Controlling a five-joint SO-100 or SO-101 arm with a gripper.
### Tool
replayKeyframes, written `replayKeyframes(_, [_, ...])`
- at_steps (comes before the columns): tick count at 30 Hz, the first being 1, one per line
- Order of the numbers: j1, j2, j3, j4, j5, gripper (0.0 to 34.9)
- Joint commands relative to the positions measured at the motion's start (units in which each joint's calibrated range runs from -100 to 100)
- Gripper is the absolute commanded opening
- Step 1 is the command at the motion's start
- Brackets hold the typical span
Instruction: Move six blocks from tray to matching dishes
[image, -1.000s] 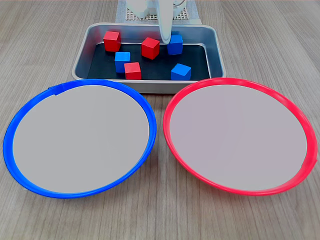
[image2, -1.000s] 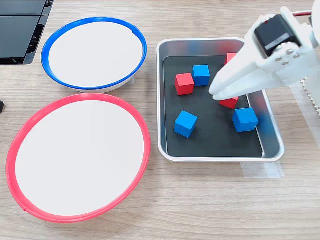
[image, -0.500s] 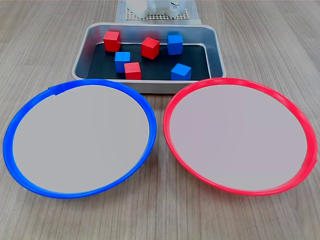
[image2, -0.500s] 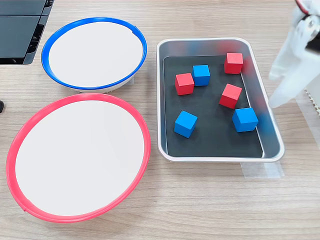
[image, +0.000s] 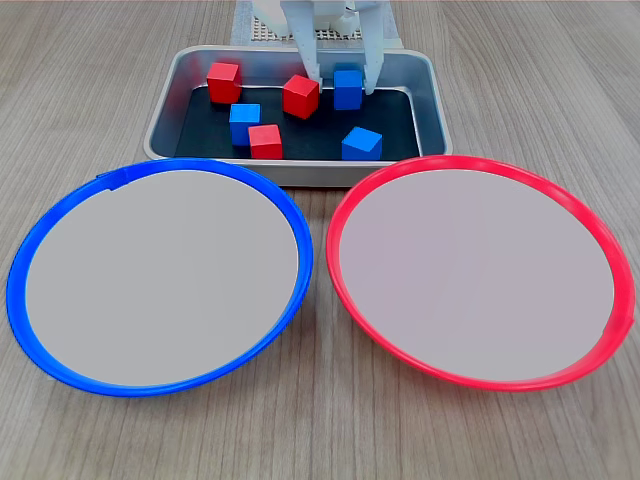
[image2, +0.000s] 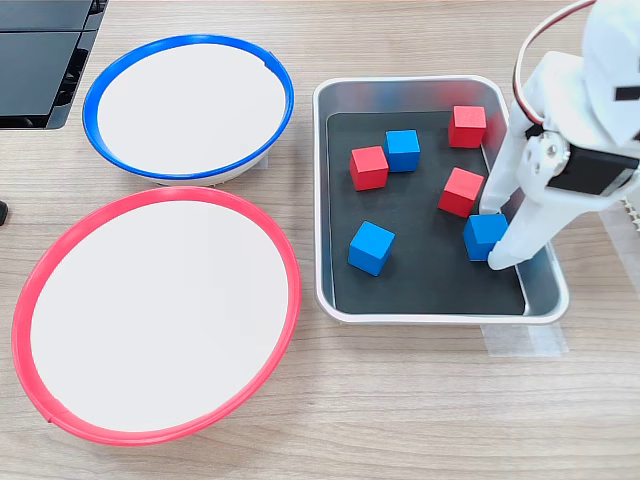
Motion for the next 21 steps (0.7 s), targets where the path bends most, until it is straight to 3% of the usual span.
replayKeyframes(1, [-2.3, 1.4, -0.6, -1.6, -0.4, 2.8])
replayKeyframes(2, [-2.2, 1.3, -1.3, -1.7, -0.6, 0.3])
replayKeyframes(6, [1.9, 0.8, -12.5, 2.8, -2.5, 0.1])
replayKeyframes(9, [6.5, 5.0, -25.3, 1.0, -7.3, 0.1])
replayKeyframes(15, [17.7, 23.7, -41.8, -13.8, -13.4, 0.0])
replayKeyframes(21, [22.9, 47.2, -51.5, -25.2, -13.1, 0.2])
